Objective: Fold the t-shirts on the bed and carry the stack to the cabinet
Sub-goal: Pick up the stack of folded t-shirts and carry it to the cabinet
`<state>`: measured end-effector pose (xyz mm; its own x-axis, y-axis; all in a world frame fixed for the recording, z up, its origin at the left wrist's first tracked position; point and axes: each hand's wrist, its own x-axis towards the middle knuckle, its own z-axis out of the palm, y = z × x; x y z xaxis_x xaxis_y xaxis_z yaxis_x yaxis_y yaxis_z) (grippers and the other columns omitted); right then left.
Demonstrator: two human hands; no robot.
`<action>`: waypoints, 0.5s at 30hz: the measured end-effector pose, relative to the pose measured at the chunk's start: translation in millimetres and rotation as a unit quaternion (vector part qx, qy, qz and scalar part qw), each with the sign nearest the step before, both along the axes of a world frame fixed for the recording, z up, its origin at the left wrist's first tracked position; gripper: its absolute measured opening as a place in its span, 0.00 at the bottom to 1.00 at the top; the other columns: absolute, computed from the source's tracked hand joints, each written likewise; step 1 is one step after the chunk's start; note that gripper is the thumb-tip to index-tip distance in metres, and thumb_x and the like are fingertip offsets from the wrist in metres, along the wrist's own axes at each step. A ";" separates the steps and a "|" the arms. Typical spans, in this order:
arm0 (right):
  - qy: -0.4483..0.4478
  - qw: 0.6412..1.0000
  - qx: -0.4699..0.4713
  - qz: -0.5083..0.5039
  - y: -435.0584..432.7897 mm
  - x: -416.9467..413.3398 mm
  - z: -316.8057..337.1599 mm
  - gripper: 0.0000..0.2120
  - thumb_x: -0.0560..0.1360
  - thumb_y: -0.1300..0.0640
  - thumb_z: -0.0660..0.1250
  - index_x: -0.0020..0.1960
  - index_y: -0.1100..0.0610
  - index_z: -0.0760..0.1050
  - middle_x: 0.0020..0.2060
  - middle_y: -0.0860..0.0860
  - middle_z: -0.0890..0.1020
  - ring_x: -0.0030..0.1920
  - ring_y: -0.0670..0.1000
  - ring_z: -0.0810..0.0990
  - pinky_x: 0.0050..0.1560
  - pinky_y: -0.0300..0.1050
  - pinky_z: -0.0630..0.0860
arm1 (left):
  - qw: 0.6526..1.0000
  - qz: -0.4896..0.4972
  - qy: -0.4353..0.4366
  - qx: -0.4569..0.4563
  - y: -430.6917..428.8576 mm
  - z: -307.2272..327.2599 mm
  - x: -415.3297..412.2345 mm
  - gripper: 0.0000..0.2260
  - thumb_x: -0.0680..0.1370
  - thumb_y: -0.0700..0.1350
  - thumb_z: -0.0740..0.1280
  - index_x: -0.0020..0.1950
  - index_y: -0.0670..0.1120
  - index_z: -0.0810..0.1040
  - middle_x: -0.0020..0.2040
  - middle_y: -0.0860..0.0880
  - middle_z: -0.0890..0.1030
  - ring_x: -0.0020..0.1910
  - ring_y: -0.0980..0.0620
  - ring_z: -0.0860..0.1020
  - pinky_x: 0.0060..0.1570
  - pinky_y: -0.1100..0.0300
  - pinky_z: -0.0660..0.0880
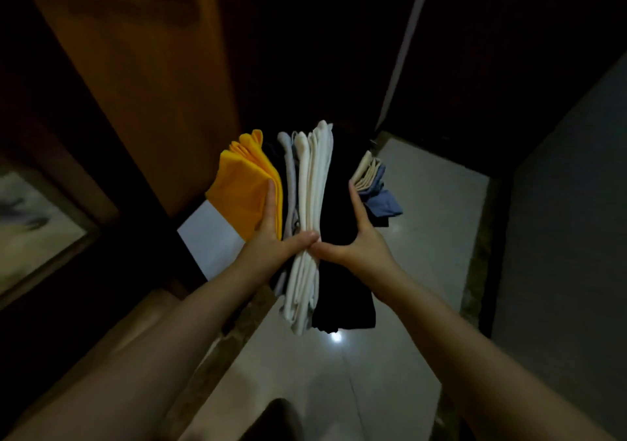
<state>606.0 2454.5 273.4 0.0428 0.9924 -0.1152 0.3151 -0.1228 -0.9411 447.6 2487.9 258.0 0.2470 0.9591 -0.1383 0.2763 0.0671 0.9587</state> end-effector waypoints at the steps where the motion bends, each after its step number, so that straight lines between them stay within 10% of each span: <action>1: 0.004 1.000 0.001 0.018 22.9 0.8 -0.4 0.51 0.65 0.52 0.77 0.73 0.34 0.45 0.74 0.48 0.60 0.70 0.50 0.64 0.65 0.52 0.71 | 1.000 0.020 0.001 0.000 17.8 -2.3 0.1 0.45 0.65 0.62 0.71 0.65 0.71 0.36 0.78 0.48 0.48 0.74 0.43 0.57 0.68 0.42 0.63; 15: 0.057 0.966 -0.020 0.253 313.7 -65.5 -46.1 0.51 0.66 0.57 0.77 0.73 0.34 0.46 0.71 0.40 0.61 0.70 0.42 0.62 0.64 0.40 0.68 | 0.966 0.256 -0.007 -0.018 235.8 -40.7 -61.5 0.43 0.75 0.48 0.68 0.73 0.61 0.37 0.77 0.53 0.47 0.75 0.49 0.52 0.65 0.56 0.59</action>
<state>540.4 2768.2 227.3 -0.4607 0.8782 -0.1290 0.2393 -0.0170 -0.9708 386.1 2723.8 217.3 -0.2571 0.9506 -0.1738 0.1858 0.2251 0.9565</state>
